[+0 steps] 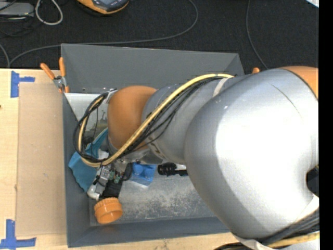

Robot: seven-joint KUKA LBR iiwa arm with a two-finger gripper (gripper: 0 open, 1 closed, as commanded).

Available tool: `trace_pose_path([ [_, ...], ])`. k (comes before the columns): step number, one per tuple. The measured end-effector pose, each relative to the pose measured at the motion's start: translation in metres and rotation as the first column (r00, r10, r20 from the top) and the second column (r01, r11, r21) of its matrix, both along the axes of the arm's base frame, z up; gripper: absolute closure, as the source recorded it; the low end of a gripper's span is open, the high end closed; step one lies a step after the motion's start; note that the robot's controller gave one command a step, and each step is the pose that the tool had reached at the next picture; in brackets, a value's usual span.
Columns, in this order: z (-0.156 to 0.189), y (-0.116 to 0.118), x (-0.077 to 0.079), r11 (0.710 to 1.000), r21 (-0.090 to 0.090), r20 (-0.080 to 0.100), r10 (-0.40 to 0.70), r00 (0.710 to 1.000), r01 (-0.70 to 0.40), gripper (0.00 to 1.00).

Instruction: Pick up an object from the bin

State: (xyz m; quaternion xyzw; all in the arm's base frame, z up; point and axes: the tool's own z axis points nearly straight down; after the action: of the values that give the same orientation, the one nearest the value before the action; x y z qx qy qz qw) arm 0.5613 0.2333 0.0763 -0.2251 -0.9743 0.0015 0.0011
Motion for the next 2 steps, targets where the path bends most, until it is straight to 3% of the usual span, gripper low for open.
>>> trace_pose_path([
  [1, 0.018, -0.011, -0.024, 0.900, 0.003, 0.001, 0.435, 0.900, -0.435, 0.00],
  [2, -0.001, 0.003, -0.015, 0.987, 0.002, 0.006, 0.162, 0.987, -0.162, 0.00],
])
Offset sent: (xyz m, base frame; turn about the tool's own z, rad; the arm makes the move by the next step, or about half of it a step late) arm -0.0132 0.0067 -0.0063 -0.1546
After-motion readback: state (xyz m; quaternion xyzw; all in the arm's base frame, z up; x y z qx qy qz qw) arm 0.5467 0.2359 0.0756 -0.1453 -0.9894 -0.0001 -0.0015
